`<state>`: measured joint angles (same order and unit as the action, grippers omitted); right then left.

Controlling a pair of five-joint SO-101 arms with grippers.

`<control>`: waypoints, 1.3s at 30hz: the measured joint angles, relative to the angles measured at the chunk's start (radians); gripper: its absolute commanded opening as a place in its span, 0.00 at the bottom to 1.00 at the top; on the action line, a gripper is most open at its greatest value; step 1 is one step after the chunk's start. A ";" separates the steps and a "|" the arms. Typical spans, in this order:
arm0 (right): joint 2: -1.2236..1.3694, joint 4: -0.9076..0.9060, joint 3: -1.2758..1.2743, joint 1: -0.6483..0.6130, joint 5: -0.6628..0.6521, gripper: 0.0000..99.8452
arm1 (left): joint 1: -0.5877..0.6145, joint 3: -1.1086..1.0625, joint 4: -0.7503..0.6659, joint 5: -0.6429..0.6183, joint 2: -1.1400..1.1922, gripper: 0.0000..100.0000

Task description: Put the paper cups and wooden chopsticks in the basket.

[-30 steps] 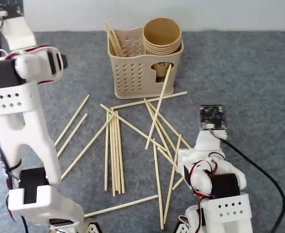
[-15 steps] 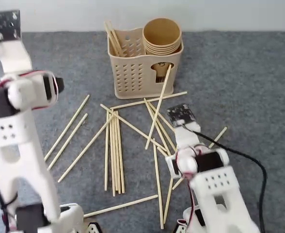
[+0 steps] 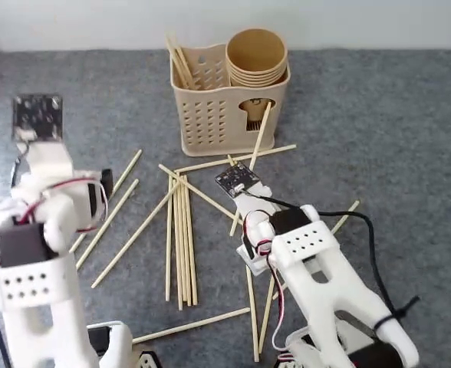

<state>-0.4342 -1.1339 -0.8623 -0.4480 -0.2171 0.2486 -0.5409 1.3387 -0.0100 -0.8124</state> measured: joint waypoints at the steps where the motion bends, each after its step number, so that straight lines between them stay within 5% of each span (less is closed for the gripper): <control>1: 0.017 0.017 0.000 0.000 -0.003 0.14 | 0.009 -0.038 -0.012 0.003 -0.026 0.21; 8: 0.149 0.115 0.000 0.000 -0.009 0.14 | 0.060 -0.230 -0.060 0.005 -0.169 0.21; 13: 0.178 0.137 0.000 0.043 -0.009 0.00 | 0.057 -0.327 -0.060 0.005 -0.264 0.21; 24: 0.175 0.135 0.014 0.097 -0.011 0.01 | 0.057 -0.479 -0.060 0.005 -0.416 0.21; 39: -0.288 -0.244 0.456 0.115 -0.063 0.01 | 0.057 -0.687 -0.216 0.005 -0.483 0.21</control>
<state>-0.7227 -1.3779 -0.4066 -0.3330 -0.2800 0.3053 -1.2283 1.1224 -0.0054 -1.2958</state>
